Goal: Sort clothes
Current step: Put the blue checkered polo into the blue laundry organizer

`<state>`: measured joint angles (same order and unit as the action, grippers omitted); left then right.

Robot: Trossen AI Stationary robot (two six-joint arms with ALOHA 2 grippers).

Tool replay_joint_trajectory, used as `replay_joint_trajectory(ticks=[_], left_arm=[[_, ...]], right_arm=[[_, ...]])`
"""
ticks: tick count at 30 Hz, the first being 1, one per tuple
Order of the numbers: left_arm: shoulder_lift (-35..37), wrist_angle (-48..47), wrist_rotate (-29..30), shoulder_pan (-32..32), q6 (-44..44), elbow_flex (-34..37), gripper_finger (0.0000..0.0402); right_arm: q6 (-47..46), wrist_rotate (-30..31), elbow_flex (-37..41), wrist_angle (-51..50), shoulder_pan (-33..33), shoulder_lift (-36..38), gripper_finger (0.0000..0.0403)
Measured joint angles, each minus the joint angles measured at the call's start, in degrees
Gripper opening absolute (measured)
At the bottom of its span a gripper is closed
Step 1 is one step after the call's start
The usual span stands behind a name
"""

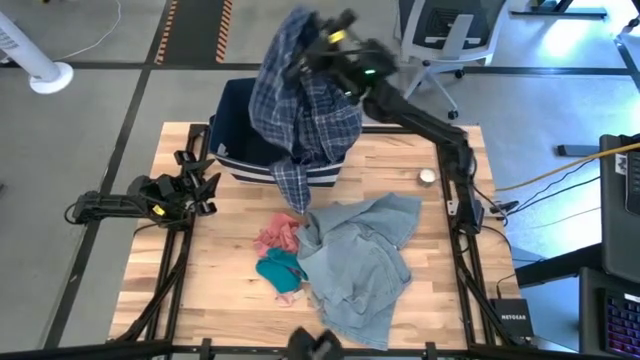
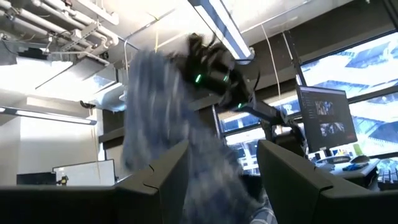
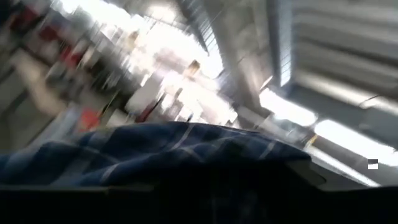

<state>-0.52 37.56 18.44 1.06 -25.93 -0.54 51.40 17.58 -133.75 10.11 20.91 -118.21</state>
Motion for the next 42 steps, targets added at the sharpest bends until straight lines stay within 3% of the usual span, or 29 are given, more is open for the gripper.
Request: replay_joint_trajectory(ticks=[4, 10, 18, 24, 31, 36, 42], left_arm=[[0.01, 0.66, 0.0, 0.0, -0.03, 0.0, 0.018], [0.0, 0.47, 0.04, 0.02, -0.46, 0.0, 0.018], [-0.01, 0.44, 0.04, 0.0, 0.24, 0.0, 0.018], [-0.01, 0.42, 0.06, 0.02, 0.52, 0.0, 0.018], [-0.01, 0.4, 0.04, 0.01, 0.63, 0.0, 0.018], [-0.01, 0.4, 0.04, 0.02, 1.34, 0.0, 0.018], [0.0, 0.64, 0.04, 0.0, 1.92, 0.0, 0.018]], right_arm=[[-0.38, 1.05, 0.04, -10.11, 0.68, -3.32, 0.0193], [-0.52, 0.82, 0.04, -36.42, 1.31, -4.72, 0.0193], [-2.13, -3.17, 0.0, -58.45, -0.64, -1.28, 0.0193], [-3.36, -2.72, 0.0, -69.52, -6.49, 3.31, 0.0193], [-4.26, -2.92, 0.01, -82.77, -19.37, 5.3, 0.0193], [-3.16, 3.7, 4.15, -82.82, -28.56, 4.84, 0.0193], [7.01, 21.8, 17.31, -74.75, -36.74, 4.63, 0.0193]])
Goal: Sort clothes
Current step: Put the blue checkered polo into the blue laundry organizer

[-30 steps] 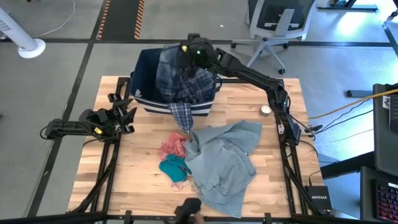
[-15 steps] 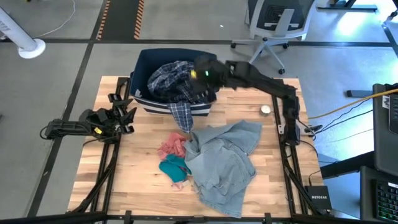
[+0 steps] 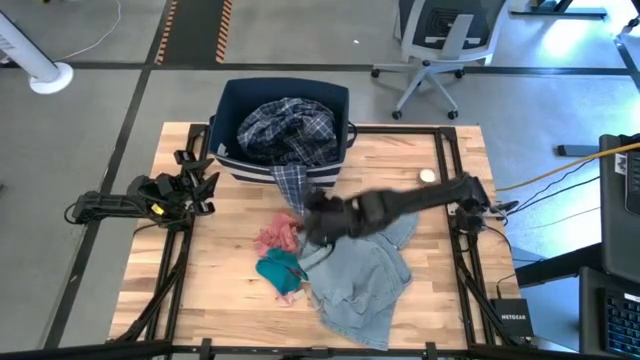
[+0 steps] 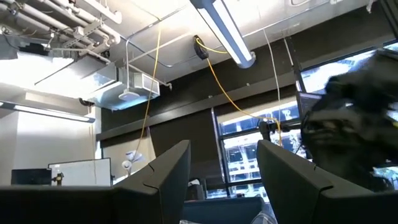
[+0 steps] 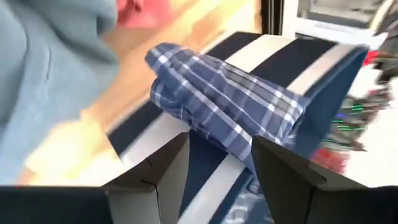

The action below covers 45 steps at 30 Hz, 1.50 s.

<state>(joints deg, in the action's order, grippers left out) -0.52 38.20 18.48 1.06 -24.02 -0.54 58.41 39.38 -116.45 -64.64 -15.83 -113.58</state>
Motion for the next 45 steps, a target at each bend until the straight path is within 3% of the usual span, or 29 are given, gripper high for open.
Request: replay_joint_trajectory(ticks=[9, 18, 27, 34, 39, 45], left_arm=[[-0.01, 0.0, 0.0, 0.01, -0.88, 0.0, 0.018], [-0.01, 0.0, 0.0, 0.0, -2.0, 0.0, 0.018], [0.01, -0.22, 0.0, 0.0, -1.74, 0.0, 0.018], [-0.01, -0.17, 0.0, 0.0, -1.65, 0.0, 0.018], [0.0, 0.04, 0.0, 0.0, -1.51, 0.0, 0.018], [0.01, 0.07, 0.0, 0.0, -1.5, 0.0, 0.018]], right_arm=[[14.93, 10.5, 19.35, 22.64, -1.45, -0.04, 0.0193], [28.27, 8.79, 26.14, 43.92, -0.67, -0.04, 0.0193], [25.92, 9.67, 26.23, 33.95, 0.52, 0.0, 0.0193], [25.86, 11.86, 26.23, 33.53, 0.7, 0.0, 0.0193], [25.9, 6.07, 26.26, 35.97, 3.14, 0.0, 0.0193], [28.62, 5.8, 26.26, 44.85, 6.08, 0.02, 0.0193]])
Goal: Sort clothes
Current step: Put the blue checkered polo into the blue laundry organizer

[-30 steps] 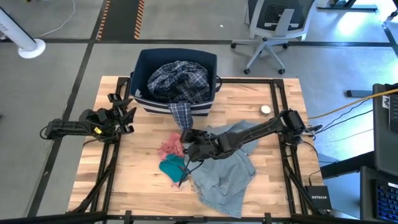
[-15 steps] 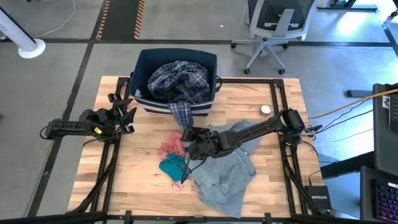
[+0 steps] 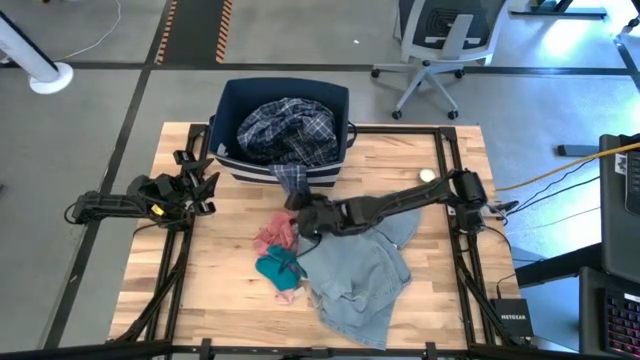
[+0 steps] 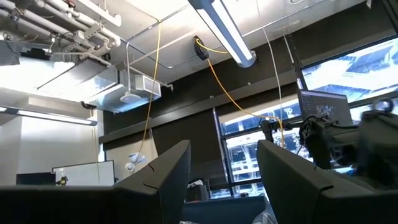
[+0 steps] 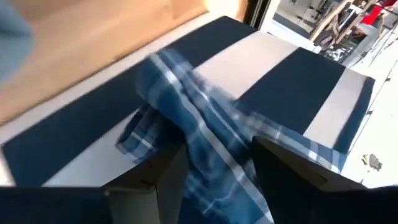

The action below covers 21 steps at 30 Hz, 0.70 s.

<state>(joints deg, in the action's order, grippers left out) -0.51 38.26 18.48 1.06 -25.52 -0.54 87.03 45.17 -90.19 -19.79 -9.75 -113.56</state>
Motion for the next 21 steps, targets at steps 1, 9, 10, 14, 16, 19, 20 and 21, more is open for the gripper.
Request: replay_joint_trajectory(ticks=[1, 9, 10, 14, 16, 19, 20, 21], left_arm=[[0.0, 0.0, -0.01, 0.01, -0.01, 0.0, 0.018], [0.0, -0.04, -0.02, 0.0, -0.39, 0.0, 0.018], [-0.01, -0.02, 0.0, 0.0, -0.4, 0.0, 0.018], [-0.02, -0.04, 0.0, 0.0, -0.42, 0.01, 0.018], [0.0, -0.01, -0.02, 0.0, -0.44, 0.0, 0.018], [0.0, 0.0, -0.02, 0.02, -0.43, 0.0, 0.018], [0.0, 0.0, 0.0, 0.0, -0.42, 0.0, 0.018], [0.0, -0.04, -0.02, 0.0, -0.44, 0.0, 0.018]], right_arm=[[0.63, -0.99, 0.0, 0.49, 0.53, 0.0, 0.0193], [-1.05, -2.4, 0.0, 6.09, 2.79, 0.0, 0.0159], [-0.73, -1.9, 0.0, 6.79, 2.71, 0.0, 0.0142], [0.5, -1.18, 0.0, 9.41, 1.82, 0.23, 0.0048], [0.64, -1.03, -0.32, 9.64, 1.21, 0.79, 0.0015], [0.42, 0.57, -2.71, 9.7, 1.01, 1.97, 0.0025], [0.39, 1.27, -3.77, 9.66, 1.07, 2.52, 0.003], [0.36, 1.84, -4.95, 9.52, 1.09, 2.97, 0.0032]])
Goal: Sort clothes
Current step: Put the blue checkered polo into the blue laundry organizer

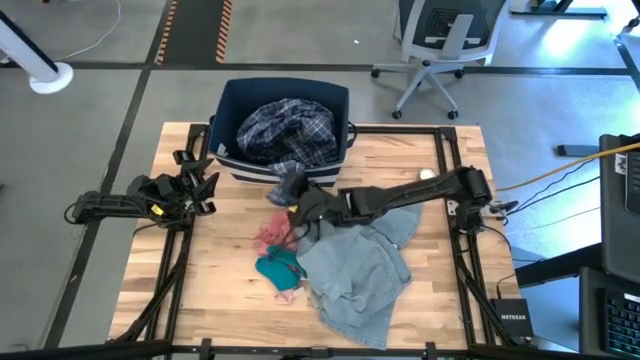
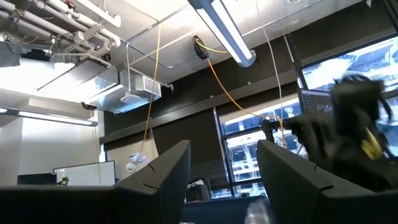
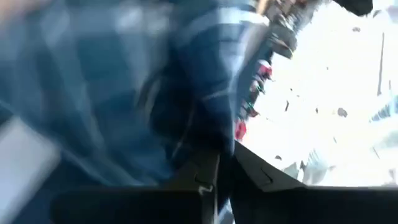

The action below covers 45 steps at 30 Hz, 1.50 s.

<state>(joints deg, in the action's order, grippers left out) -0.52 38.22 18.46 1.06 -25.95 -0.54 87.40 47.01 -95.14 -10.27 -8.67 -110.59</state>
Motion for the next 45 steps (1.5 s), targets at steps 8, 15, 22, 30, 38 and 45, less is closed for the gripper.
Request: replay_joint_trajectory(ticks=[8, 15, 22, 30, 38, 45], left_arm=[[0.0, 0.01, 0.0, 0.0, 0.0, 0.0, 0.018], [-0.02, 0.0, 0.0, 0.01, 1.11, 0.0, 0.018], [0.0, -0.02, 0.02, 0.02, -0.09, 0.0, 0.018], [-0.02, -0.05, 0.0, 0.0, -0.85, 0.0, 0.018], [0.0, -0.13, 0.04, 0.0, -1.14, 0.0, 0.018], [0.0, -0.2, 0.04, 0.02, -1.12, 0.0, 0.018]], right_arm=[[-1.32, -1.15, -12.83, -0.21, 2.21, 3.05, 0.0012], [-8.3, -5.16, -21.94, -0.28, 9.14, 3.2, 0.0015], [-15.87, -9.01, -22.89, -2.9, 17.16, 3.03, 0.0014], [-32.38, -17.1, -21.04, -13.45, 25.49, 2.72, 0.0037], [-39.52, -20.15, -19.75, -21.54, 27.96, 2.65, 0.0079], [-43.13, -22.72, -19.79, -25.97, 27.28, 2.65, 0.0149]])
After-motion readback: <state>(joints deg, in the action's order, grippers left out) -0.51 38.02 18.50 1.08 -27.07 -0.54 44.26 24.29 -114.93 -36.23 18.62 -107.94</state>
